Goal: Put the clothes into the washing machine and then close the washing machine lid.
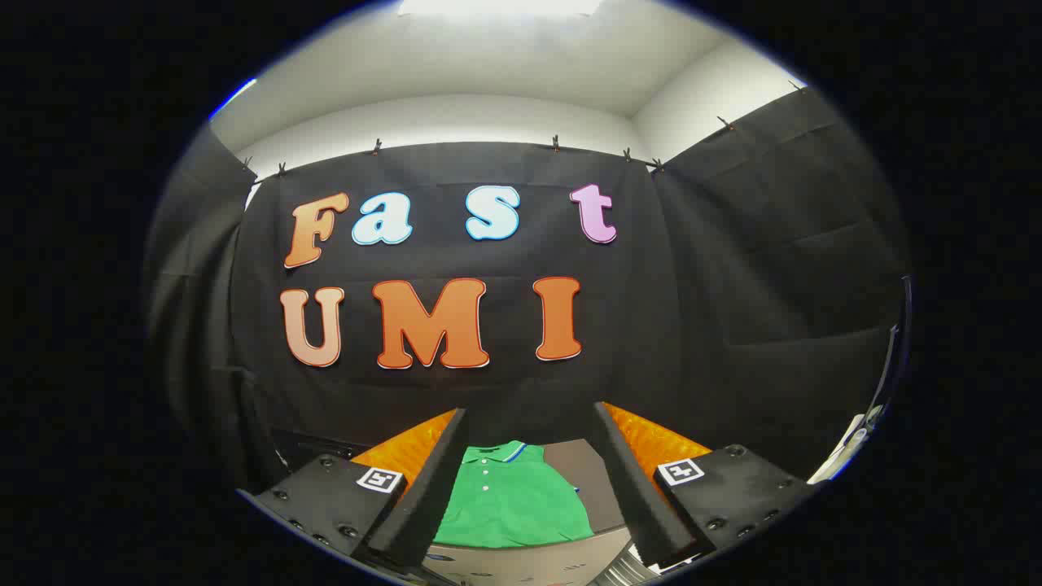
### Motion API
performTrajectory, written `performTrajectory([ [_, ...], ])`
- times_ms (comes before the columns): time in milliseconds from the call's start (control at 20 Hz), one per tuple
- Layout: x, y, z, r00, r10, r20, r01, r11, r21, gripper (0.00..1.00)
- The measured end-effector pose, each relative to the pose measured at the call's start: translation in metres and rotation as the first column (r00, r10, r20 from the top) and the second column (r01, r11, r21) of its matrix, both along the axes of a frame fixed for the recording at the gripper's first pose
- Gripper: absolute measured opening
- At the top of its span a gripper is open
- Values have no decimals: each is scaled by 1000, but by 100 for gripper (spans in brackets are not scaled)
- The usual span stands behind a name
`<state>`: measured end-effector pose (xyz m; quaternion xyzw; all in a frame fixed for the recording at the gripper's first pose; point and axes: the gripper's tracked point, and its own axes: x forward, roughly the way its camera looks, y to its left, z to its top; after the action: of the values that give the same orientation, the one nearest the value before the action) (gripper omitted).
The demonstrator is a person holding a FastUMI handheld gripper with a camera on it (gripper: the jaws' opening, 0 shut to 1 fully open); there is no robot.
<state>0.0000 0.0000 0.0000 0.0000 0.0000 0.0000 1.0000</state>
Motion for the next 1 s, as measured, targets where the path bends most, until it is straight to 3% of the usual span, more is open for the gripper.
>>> performTrajectory([
  [600,0,-1,3,999,-9,35,7,998,59,98],
  [750,5,-14,1,993,-115,40,111,990,81,98],
  [850,17,10,-5,999,-35,30,34,999,21,98],
  [1000,37,18,-9,1000,-21,-6,21,999,-31,98],
])
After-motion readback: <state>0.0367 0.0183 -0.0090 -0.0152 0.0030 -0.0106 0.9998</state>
